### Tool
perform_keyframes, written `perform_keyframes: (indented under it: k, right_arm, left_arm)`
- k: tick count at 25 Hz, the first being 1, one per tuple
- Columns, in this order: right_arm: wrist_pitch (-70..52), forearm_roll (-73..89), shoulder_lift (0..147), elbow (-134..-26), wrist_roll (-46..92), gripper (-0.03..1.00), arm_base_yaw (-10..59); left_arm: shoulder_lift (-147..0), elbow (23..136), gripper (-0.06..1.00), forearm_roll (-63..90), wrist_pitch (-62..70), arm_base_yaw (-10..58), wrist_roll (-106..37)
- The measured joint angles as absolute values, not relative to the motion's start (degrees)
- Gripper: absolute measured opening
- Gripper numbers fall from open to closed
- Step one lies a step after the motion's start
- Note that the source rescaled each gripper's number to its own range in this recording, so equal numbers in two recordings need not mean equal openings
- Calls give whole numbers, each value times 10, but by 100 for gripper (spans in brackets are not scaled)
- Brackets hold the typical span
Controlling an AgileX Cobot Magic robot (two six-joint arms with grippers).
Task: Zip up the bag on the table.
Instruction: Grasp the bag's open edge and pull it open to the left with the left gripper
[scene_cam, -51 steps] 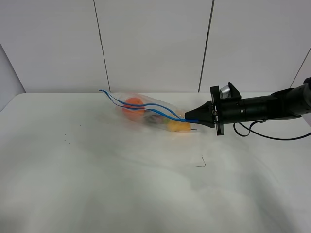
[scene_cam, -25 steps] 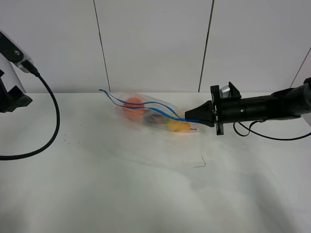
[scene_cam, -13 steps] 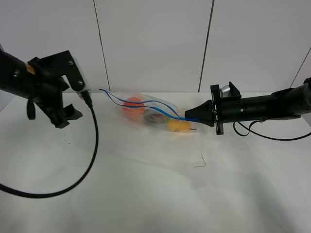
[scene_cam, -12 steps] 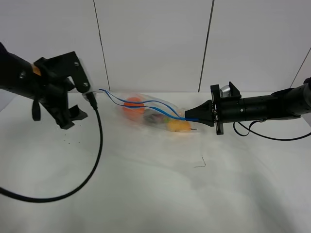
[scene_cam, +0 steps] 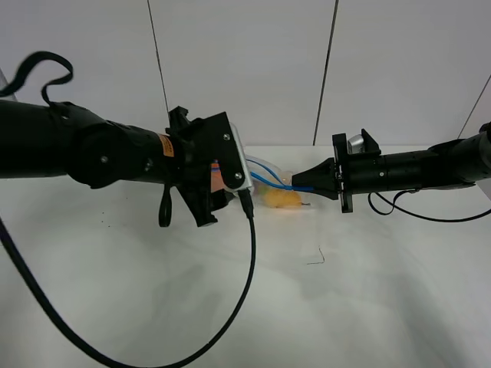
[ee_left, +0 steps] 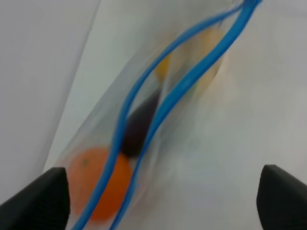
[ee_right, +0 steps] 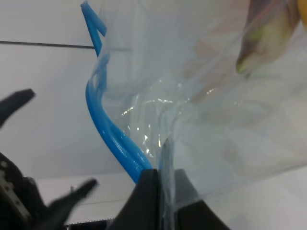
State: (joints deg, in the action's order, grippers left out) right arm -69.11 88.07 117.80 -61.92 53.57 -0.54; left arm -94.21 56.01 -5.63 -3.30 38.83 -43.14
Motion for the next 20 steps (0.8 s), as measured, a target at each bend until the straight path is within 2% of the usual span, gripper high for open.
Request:
perform_keyframes:
  k: [7,15,20]
  right_arm:
    - [-691,881,1178,-619,532,0,-5]
    - [-691,882,1178,-619,527,0,-5]
    - [-691,888,1178,-619,526,0,-5]
  left_arm:
    - [-1014,560,81,-56,-191,444,-430]
    - [-1089,560,80,-55,-312,450,-428]
    - [-1103,559,78,-54,-335,456,-426]
